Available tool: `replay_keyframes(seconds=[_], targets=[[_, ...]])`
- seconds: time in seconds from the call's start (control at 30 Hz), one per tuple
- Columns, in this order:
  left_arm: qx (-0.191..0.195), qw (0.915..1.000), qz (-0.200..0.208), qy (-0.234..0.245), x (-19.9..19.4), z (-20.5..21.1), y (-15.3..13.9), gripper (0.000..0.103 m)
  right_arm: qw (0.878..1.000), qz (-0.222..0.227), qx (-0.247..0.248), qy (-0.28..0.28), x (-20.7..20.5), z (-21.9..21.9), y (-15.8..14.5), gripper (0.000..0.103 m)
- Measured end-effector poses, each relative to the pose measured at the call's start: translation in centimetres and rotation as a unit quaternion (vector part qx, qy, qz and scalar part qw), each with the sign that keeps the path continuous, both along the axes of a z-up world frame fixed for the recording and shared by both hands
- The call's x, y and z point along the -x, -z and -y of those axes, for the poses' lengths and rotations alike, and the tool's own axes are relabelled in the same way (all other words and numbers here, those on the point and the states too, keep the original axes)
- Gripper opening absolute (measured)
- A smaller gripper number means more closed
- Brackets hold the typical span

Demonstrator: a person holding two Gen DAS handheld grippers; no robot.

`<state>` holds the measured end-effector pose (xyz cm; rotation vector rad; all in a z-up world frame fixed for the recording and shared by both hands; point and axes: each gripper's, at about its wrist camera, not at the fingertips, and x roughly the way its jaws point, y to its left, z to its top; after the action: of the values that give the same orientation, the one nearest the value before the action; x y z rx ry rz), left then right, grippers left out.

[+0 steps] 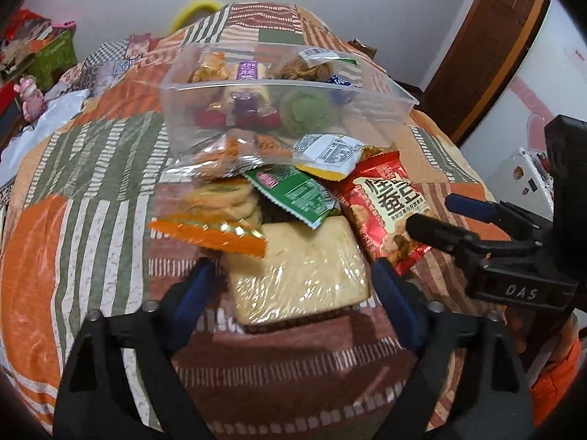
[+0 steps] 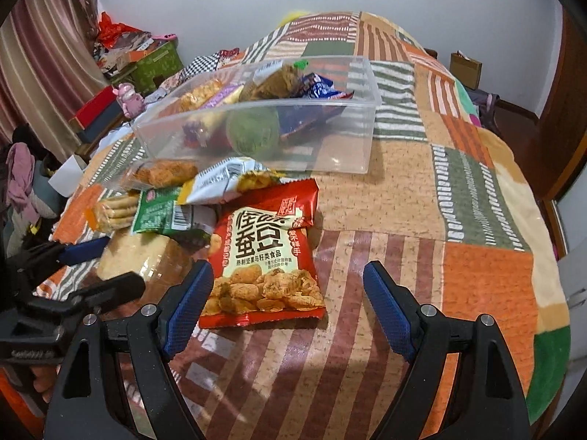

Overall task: Organize snacks
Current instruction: 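Grasp the red peanut bag with the right tool while the left grasps the bread slice pack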

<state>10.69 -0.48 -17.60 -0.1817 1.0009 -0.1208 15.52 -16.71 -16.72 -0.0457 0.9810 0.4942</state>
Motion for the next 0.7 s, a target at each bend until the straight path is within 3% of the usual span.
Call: replay_keyframes(seconds=[0.23, 0.4, 0.47, 0.53, 0.7], targets=[[-0.023, 0.9997, -0.01, 0.001, -1.2, 0.9, 1.5, 0.09, 1.0, -0.015, 0.005, -0.005, -0.9, -0.6, 1.5, 0.082], [0.012, 0.9997, -0.018, -0.009, -1.6, 0.0, 2.5, 0.088, 1.0, -0.021, -0.011, -0.015, -1.3, -1.1, 1.9, 0.081], [0.005, 0.9999, -0.012, -0.008, -1.4, 0.2, 2.4, 0.087, 1.0, -0.018, -0.016, -0.016, -1.2, -1.2, 1.9, 0.074], [0.001, 0.9999, -0.008, -0.007, -1.3, 0.4, 2.5, 0.086, 0.999, -0.021, -0.028, -0.025, -1.1, -1.2, 1.8, 0.058], [0.013, 0.9999, -0.006, -0.004, -0.9, 0.5, 2.0, 0.085, 0.999, -0.014, -0.037, -0.026, -0.6, -1.0, 1.3, 0.042]])
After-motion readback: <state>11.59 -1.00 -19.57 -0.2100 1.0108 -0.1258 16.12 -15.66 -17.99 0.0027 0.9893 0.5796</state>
